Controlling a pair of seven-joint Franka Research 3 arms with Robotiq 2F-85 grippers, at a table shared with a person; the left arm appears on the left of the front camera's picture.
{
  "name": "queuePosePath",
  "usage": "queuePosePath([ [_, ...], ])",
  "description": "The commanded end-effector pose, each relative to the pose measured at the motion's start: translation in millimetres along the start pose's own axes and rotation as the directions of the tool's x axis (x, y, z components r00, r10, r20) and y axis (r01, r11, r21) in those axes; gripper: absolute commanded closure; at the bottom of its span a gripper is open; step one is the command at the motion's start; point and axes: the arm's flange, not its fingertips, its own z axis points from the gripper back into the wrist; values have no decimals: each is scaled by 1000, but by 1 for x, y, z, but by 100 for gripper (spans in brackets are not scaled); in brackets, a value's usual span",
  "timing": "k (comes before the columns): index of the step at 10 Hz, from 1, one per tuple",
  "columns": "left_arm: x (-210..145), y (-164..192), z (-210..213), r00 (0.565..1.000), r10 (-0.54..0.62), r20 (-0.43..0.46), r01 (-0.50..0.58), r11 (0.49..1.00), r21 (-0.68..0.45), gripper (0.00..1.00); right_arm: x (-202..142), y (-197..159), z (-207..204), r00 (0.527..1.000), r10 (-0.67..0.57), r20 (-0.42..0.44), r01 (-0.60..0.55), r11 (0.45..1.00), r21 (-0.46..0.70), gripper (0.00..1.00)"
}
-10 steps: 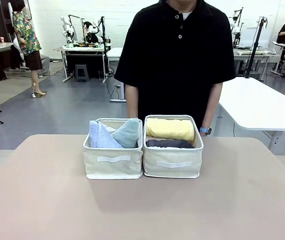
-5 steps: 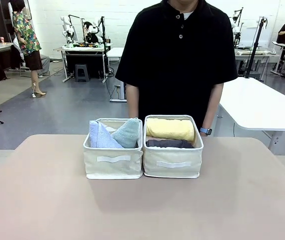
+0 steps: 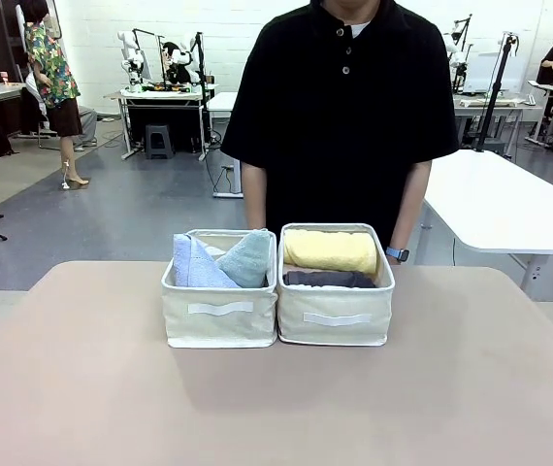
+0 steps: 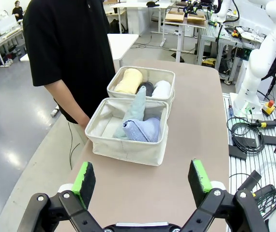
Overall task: Sort the towels based on their folding style.
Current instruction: Pick up another triangle-folded towel from the table and place it in the left Fabric basket.
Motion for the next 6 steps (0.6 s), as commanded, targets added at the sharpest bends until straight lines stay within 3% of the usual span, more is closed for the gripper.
queuePosePath([
  [1,1,-2,0,1000,0,1,0,1000,11,0,-2,0,-2,999,20,36,-20,1000,1,0],
  [6,1,-2,0,1000,0,1,0,1000,11,0,-2,0,-2,999,20,36,-20,1000,1,0],
])
